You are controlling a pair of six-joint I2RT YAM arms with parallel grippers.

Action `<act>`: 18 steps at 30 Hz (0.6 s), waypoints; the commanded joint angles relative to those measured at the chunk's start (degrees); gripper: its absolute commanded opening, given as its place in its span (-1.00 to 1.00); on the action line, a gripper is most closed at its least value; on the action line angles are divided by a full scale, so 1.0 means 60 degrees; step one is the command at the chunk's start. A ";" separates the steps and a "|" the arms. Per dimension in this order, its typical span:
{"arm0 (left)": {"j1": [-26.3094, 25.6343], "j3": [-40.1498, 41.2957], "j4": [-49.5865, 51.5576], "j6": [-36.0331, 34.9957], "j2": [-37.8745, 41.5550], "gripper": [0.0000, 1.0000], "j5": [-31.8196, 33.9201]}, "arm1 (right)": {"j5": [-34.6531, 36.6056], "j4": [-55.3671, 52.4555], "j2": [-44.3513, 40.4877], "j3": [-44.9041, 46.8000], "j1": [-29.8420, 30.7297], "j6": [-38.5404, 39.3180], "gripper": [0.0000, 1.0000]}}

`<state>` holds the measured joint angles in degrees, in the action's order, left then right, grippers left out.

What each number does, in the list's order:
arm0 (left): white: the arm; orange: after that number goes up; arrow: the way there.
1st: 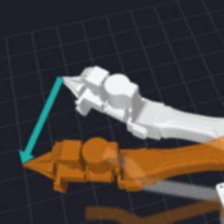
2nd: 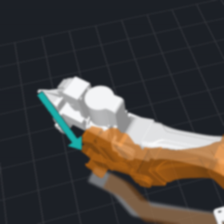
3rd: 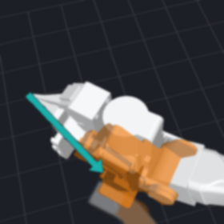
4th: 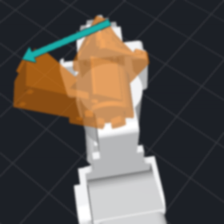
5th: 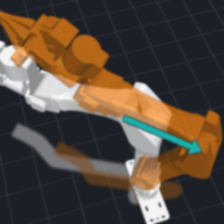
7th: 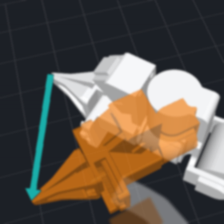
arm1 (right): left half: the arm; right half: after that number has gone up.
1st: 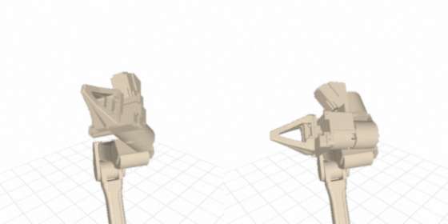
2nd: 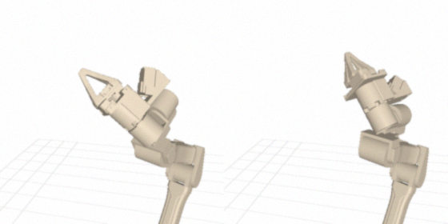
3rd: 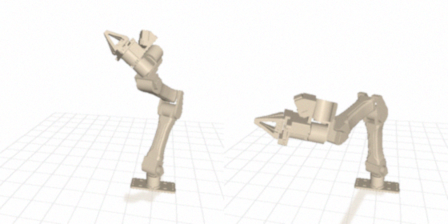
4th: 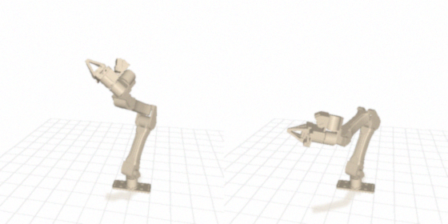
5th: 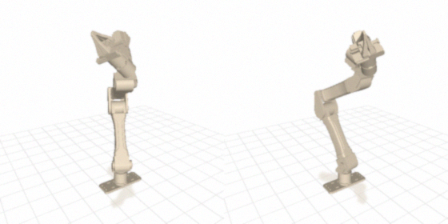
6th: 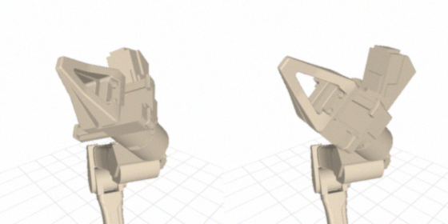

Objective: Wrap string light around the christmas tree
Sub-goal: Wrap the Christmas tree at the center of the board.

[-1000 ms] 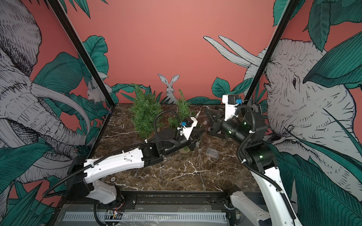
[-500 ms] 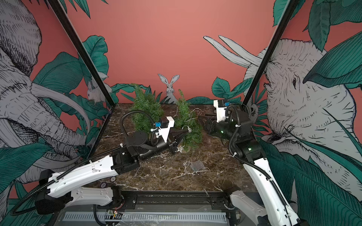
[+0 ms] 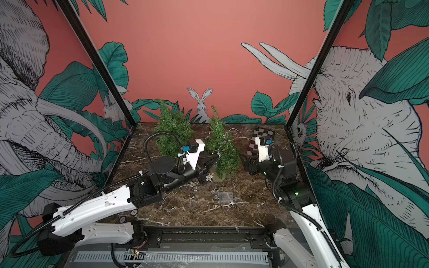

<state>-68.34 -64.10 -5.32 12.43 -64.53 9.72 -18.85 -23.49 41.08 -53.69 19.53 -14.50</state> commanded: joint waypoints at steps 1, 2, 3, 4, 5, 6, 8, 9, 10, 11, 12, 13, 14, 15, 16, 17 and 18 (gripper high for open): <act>-0.0036 -0.0110 0.0214 0.0061 0.0328 -1.00 0.0573 | -0.1389 0.0963 -0.0608 0.0651 0.0092 0.0220 0.30; -0.0036 -0.0207 0.0318 0.0026 0.0337 -1.00 0.0618 | -0.1736 0.1041 -0.0806 0.0921 0.0125 0.0150 0.29; -0.0036 -0.0282 0.0407 0.0018 0.0320 -1.00 0.0649 | -0.2016 0.1188 -0.0990 0.1186 0.0168 0.0069 0.28; -0.0034 -0.0349 0.0462 0.0038 0.0321 -1.00 0.0705 | -0.2327 0.1466 -0.1218 0.1519 0.0264 -0.0084 0.28; -0.0035 -0.0409 0.0463 0.0066 0.0301 -1.00 0.0703 | -0.2604 0.1813 -0.1453 0.1869 0.0399 -0.0278 0.28; -0.0036 -0.0448 0.0441 0.0079 0.0287 -1.00 0.0671 | -0.2775 0.2123 -0.1631 0.2180 0.0569 -0.0409 0.29; -0.0036 -0.0541 0.0405 0.0110 0.0239 -1.00 0.0561 | -0.2754 0.2794 -0.1968 0.2859 0.1108 -0.0592 0.33; -0.0033 -0.0584 0.0391 0.0125 0.0210 -1.00 0.0535 | -0.2600 0.2964 -0.2069 0.3136 0.1374 -0.0579 0.35; -0.0029 -0.0645 0.0403 0.0126 0.0175 -1.00 0.0499 | -0.2331 0.3132 -0.2097 0.3398 0.1698 -0.0537 0.38; -0.0029 -0.0702 0.0422 0.0126 0.0133 -1.00 0.0488 | -0.2084 0.3269 -0.2055 0.3660 0.2020 -0.0489 0.39; -0.0036 -0.0741 0.0421 0.0126 0.0117 -1.00 0.0489 | -0.1922 0.3364 -0.1949 0.3837 0.2292 -0.0383 0.40; -0.0036 -0.0758 0.0425 0.0126 0.0085 -1.00 0.0494 | -0.1721 0.3460 -0.1783 0.4036 0.2613 -0.0229 0.41; -0.0033 -0.0800 0.0421 0.0126 0.0058 -1.00 0.0490 | -0.1480 0.3522 -0.1582 0.4173 0.2916 -0.0101 0.42; -0.0036 -0.0824 0.0421 0.0134 0.0050 -1.00 0.0505 | -0.1204 0.3607 -0.1383 0.4265 0.3163 -0.0047 0.42; -0.0035 -0.0854 0.0435 0.0141 0.0028 -1.00 0.0521 | -0.0846 0.3602 -0.1150 0.4277 0.3445 -0.0021 0.41; -0.0036 -0.0875 0.0447 0.0148 0.0025 -1.00 0.0525 | -0.0514 0.3582 -0.0938 0.4290 0.3695 0.0025 0.41; -0.0036 -0.0901 0.0462 0.0146 0.0018 -1.00 0.0521 | -0.0214 0.3680 -0.0792 0.4381 0.3858 -0.0057 0.41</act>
<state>-68.34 -67.59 -2.85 12.45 -64.45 12.29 -26.11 -6.72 34.57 -27.94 40.14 -15.92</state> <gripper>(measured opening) 0.045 0.704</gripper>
